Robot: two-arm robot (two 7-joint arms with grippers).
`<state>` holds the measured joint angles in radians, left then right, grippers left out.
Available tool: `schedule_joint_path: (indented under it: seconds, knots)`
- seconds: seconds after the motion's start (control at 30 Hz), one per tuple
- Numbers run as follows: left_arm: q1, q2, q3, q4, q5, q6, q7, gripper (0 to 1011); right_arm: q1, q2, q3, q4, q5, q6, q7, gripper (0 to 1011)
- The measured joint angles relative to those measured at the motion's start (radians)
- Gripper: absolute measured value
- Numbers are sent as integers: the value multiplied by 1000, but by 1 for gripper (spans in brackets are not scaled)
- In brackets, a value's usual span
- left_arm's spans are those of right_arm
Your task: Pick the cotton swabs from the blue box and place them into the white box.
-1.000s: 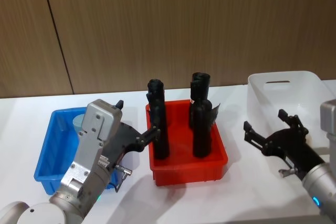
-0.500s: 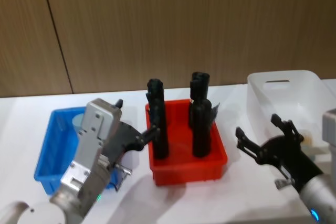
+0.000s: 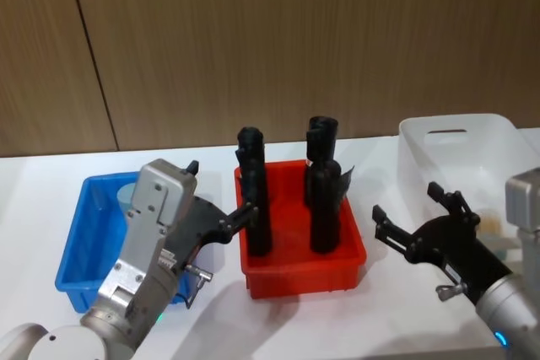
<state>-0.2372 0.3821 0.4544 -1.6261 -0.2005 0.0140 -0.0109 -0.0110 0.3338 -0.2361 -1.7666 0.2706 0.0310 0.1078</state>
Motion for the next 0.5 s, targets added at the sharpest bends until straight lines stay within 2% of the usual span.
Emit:
schedule_joint_path:
  seconds: [0.2,0.5]
  knots:
    - [0,0,0,0,0,0,0,1004,49,-12,5,59,-22,8,34,1002]
    - [0,0,0,0,0,0,0,1004,87,-21,9,105,-40,16,60,1002]
